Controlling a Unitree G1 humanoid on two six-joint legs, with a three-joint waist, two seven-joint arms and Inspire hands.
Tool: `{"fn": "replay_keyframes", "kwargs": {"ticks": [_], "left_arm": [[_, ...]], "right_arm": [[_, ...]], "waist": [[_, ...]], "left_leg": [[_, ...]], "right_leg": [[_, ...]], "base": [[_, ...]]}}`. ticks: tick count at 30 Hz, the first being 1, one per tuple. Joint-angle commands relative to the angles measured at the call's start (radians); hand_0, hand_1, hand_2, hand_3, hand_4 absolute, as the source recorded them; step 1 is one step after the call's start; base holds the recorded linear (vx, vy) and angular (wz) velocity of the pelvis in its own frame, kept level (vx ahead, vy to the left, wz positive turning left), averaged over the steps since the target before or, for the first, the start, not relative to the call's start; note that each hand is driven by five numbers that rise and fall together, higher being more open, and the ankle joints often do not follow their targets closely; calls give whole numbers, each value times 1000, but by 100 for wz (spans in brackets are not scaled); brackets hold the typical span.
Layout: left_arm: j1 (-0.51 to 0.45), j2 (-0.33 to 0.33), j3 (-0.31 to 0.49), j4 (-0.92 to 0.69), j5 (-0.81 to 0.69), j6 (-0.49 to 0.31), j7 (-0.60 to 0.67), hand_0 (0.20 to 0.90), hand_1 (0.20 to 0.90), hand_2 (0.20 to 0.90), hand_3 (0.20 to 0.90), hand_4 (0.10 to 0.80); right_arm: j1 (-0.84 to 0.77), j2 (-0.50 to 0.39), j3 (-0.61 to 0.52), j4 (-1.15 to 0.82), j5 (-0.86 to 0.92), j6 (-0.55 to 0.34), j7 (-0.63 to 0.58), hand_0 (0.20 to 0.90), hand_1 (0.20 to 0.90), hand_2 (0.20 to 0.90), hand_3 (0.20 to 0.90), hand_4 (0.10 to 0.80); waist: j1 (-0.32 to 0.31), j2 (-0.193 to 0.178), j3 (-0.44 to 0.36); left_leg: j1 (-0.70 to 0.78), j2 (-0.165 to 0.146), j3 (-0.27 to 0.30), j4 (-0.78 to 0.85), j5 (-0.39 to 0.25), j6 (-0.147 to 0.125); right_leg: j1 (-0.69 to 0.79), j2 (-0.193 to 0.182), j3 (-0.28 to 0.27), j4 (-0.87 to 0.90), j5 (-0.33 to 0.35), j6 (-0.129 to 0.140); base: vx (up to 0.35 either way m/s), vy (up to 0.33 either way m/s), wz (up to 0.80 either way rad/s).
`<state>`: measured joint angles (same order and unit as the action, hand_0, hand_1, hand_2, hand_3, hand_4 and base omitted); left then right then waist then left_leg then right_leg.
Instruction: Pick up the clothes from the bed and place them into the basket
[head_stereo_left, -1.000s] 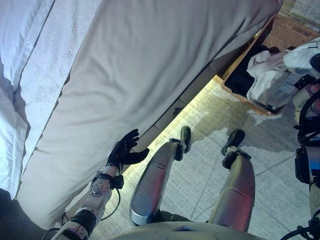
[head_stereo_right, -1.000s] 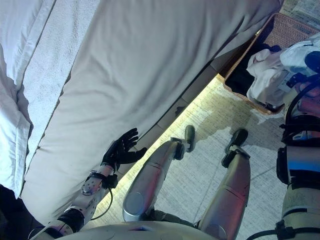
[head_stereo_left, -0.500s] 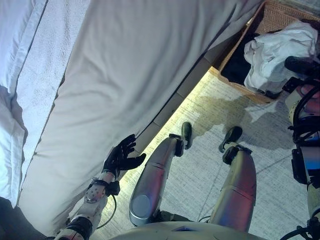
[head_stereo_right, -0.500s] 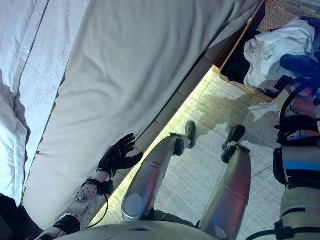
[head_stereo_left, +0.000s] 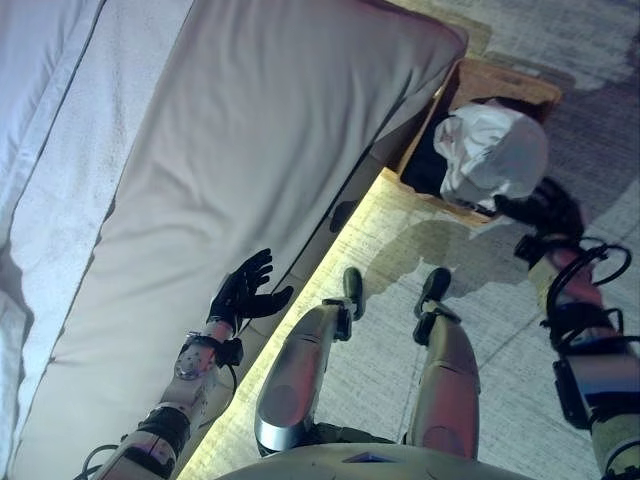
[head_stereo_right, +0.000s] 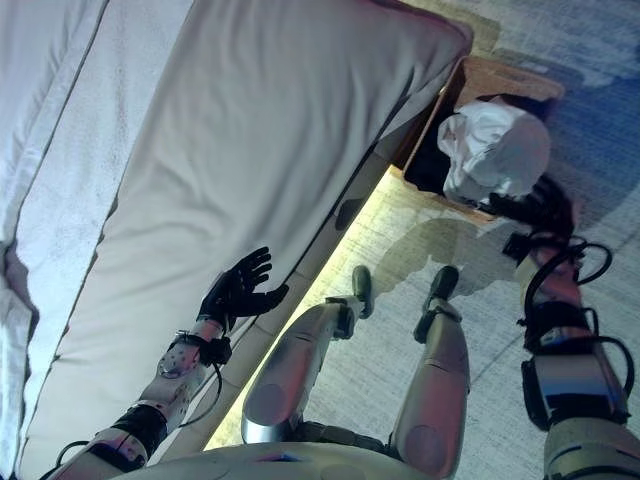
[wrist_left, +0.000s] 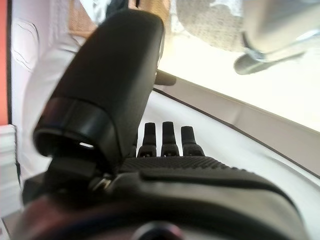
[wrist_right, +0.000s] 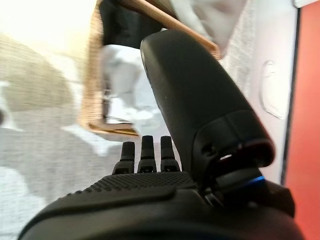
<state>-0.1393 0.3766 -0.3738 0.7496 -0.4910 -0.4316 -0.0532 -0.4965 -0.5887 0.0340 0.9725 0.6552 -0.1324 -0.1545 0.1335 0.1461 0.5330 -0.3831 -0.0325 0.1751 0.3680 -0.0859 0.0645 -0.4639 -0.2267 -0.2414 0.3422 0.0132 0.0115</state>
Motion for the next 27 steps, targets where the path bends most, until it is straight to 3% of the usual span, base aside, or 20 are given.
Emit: {"fn": "replay_keyframes", "kwargs": {"ticks": [1,9,14,21,27], "left_arm": [[45,42,56,36,50,-12,27,900,900,900,900,800],[110,-42,83,225,218,17,25,900,900,900,900,800],[131,-100,84,353,223,74,-41,900,900,900,900,800],[122,-150,118,464,203,61,-92,900,900,900,900,800],[128,-149,142,465,164,92,-106,900,900,900,900,800]], "right_arm": [[64,8,-16,-79,47,-140,69,900,900,900,900,800],[386,256,-3,53,1,-157,134,900,900,900,900,800],[482,346,13,175,-87,-121,97,900,900,900,900,800],[530,413,31,309,-169,-44,48,900,900,900,900,800],[552,429,36,300,-195,-49,36,900,900,900,900,800]], "waist": [[3,-61,-104],[-16,-131,-304],[-37,-144,-403],[-70,-145,-445],[-84,-142,-451]], "left_leg": [[5,43,-112,-146,143,-112],[257,74,-113,-356,175,-117],[355,81,-95,-431,184,-116],[423,103,-70,-441,169,-117],[446,108,-68,-437,162,-116]], "right_leg": [[108,26,-44,8,-46,24],[382,83,-58,-181,-32,39],[477,99,-46,-263,-5,53],[532,108,-25,-252,-28,50],[550,111,-8,-239,-46,47]], "base": [[81,-74,7],[206,-61,7],[218,16,-1],[69,48,-2],[43,36,-8]]}}
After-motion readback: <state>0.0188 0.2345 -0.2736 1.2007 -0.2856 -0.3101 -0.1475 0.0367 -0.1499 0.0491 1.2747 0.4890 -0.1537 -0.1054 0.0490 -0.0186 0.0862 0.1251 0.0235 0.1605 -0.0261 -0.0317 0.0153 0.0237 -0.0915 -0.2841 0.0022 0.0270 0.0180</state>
